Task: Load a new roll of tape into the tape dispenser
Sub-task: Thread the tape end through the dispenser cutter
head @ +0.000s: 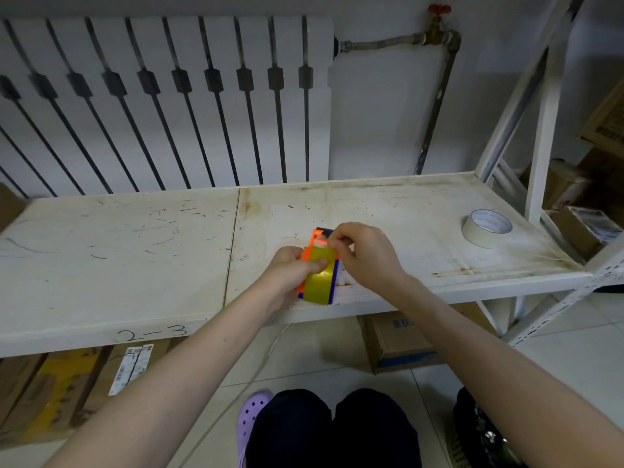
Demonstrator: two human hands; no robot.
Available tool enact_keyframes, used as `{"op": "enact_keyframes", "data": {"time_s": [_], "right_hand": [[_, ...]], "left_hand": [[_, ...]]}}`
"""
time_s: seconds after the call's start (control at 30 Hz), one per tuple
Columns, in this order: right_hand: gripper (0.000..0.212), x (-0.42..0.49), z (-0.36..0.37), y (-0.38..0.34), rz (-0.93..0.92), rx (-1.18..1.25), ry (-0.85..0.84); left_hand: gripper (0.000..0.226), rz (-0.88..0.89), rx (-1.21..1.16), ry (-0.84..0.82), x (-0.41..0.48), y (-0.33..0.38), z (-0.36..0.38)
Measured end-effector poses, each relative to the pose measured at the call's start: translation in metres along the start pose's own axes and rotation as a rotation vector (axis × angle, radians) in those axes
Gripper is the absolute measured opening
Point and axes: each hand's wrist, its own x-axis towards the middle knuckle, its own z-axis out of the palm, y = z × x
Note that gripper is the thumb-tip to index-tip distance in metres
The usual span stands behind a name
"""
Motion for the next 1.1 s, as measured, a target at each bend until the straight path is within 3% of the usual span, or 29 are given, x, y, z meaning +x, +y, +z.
{"op": "enact_keyframes", "data": {"time_s": [0.23,0.53,0.73,1.0,1.1], "right_hand": [[0.009,0.004,-0.012,0.007,0.155,0.001,-0.021],[0.012,0.007,-0.017,0.013,0.253,0.023,0.002],[0.009,0.006,-0.012,0.013,0.180,0.039,0.029],[0.006,0.001,-0.008,0.012,0.122,0.096,0.065],[0.010,-0.001,-0.009,0.007,0.043,0.009,0.071]], "left_hand": [[0.021,0.198,0.073,0.035,-0.007,-0.012,0.001],[0.030,0.256,0.150,0.021,-0.007,-0.020,0.003],[0.029,0.269,0.118,-0.013,-0.008,-0.025,0.004],[0.052,0.248,0.217,-0.099,-0.008,-0.025,-0.001],[0.055,0.237,0.224,-0.101,-0.007,-0.024,0.003]]}}
